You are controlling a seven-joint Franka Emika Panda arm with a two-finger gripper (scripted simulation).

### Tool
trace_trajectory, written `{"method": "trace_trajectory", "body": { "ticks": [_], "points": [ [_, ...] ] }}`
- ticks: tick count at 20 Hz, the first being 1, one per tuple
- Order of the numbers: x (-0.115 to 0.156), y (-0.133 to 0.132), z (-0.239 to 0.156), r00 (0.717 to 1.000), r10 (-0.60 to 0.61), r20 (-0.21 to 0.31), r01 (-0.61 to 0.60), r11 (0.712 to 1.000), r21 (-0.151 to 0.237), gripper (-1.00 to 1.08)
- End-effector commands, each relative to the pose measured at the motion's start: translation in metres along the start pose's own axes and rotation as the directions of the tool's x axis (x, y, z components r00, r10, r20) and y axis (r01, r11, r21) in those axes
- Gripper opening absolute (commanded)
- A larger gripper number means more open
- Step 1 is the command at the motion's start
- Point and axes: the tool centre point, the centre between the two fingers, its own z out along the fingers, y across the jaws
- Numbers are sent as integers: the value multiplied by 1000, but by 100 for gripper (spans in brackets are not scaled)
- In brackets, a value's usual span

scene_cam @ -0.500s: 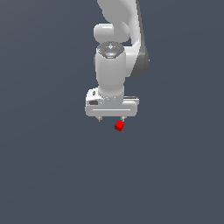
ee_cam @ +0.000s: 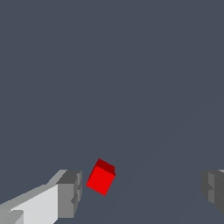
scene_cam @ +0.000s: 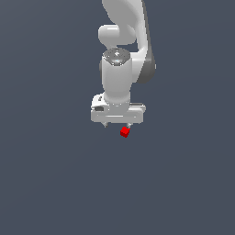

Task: Pick up the red cube and move it to a goal position.

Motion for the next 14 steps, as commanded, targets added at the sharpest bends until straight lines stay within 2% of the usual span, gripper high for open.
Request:
{"method": "trace_trajectory", "body": {
  "ticks": [1, 8, 14],
  "points": [
    [-5, -1, 9, 1000, 25, 4, -25, 1000, -1, 100],
    [-26, -7, 47, 990, 141, 18, -141, 990, -8, 100],
    [-51, -17, 92, 960, 277, 33, -277, 961, -17, 100]
  ]
}}
